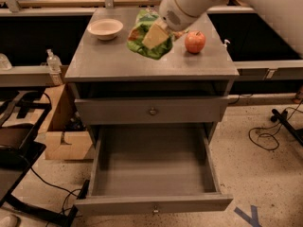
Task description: Place green rice chip bag into middle drawer
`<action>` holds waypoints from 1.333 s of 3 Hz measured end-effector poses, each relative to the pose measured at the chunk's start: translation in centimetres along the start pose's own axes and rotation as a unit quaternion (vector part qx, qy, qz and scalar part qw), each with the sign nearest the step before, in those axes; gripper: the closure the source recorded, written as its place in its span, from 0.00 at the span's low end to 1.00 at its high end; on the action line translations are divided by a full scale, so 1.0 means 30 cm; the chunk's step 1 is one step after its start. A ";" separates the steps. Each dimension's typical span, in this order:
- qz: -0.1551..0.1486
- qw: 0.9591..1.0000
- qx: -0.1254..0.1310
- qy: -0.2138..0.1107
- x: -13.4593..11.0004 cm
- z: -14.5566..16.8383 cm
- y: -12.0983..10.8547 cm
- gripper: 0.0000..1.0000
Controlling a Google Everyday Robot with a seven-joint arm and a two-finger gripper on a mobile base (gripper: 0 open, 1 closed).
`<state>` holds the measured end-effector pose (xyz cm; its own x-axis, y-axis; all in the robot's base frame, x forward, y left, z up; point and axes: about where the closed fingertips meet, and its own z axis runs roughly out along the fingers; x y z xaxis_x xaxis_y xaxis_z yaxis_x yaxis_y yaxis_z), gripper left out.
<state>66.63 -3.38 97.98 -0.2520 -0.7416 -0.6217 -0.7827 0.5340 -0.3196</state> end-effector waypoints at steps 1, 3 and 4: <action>0.022 0.999 -0.039 0.011 0.207 -0.082 0.151 1.00; 0.061 0.989 -0.136 0.011 0.656 -0.070 0.390 1.00; 0.062 0.989 -0.136 0.011 0.654 -0.070 0.391 1.00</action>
Offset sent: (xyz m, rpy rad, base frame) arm -0.1852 -0.1293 -0.1783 0.1736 0.3733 -0.0014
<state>51.31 -12.51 83.52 -0.3654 -0.6875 -0.6275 -0.8685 0.4945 -0.0361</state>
